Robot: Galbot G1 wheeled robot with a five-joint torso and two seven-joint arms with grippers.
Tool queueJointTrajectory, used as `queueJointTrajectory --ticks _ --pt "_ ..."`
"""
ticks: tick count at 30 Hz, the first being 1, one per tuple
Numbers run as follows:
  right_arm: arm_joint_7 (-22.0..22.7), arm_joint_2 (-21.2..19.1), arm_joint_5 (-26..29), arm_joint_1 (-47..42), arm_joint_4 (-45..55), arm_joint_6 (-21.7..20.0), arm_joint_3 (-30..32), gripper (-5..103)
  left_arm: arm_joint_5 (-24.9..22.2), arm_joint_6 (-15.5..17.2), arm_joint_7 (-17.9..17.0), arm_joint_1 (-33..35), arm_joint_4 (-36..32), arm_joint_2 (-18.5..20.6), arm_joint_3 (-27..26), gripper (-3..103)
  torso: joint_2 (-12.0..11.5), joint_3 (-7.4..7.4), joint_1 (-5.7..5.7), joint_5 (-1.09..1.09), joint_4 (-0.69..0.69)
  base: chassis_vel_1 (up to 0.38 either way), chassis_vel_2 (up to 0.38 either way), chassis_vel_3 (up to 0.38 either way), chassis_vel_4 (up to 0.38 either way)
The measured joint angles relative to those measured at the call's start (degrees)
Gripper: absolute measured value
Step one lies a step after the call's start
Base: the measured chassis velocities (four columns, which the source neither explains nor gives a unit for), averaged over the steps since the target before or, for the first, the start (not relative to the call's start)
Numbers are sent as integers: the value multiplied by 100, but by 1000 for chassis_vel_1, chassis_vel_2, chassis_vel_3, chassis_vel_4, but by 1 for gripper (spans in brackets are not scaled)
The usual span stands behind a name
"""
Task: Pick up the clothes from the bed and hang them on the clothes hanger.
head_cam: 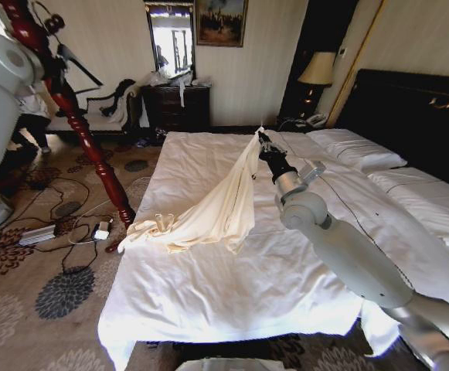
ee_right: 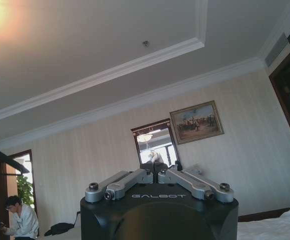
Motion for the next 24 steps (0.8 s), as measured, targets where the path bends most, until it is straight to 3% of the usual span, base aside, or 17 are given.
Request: queueJointTrajectory --ticks 1,3,4,9,11,13,14,16,17,21,24 --pt "-8 -2 -7 -25 -9 10 15 0 -99 -61 -3 76 -318 49 -89 16 1 -2 0 4 -9 0 0 0 0" --pt "-9 -3 -17 -77 -30 27 50 0 -258 -77 -61 264 -835 154 -254 16 2 -5 -4 18 -12 0 0 0 0" --pt "-8 -8 -23 -99 -32 29 59 0 -348 -71 -104 408 -1091 214 -356 16 2 -5 -4 9 -14 0 0 0 0" --pt "-11 -16 -42 -153 -38 37 78 0 -656 -67 -234 1001 -1812 484 -857 16 1 -2 0 7 -6 0 0 0 0" --pt "-17 -26 -51 -158 -84 57 75 0 -1026 -105 -210 1579 -2372 725 -1334 16 1 -2 -1 3 -3 0 0 0 0" --pt "-50 -39 -47 -141 -179 88 26 0 -1599 -317 182 2391 -3197 1096 -1898 16 2 -3 -3 5 -7 0 0 0 0" --pt "-50 -39 -47 -141 -179 88 26 0 -1599 -317 182 2391 -3197 1096 -1898 16 2 -3 -3 5 -7 0 0 0 0" --pt "-63 -52 53 -81 -312 98 -26 0 -1943 -929 1204 3325 -4127 1691 -2156 16 2 -3 -2 7 -7 0 0 0 0" --pt "-60 -52 91 -60 -340 98 -33 0 -2055 -1130 1400 3609 -4372 1860 -2225 16 1 -3 -2 8 -7 0 0 0 0" --pt "-55 -69 134 -38 -331 100 -24 0 -2219 -1398 1577 4318 -4898 1971 -2459 16 2 -3 -3 7 -3 0 0 0 0" --pt "-64 -129 201 -74 -229 165 57 0 -2125 -1458 1571 4939 -5264 1801 -2683 16 2 -3 -2 5 -9 0 0 0 0"
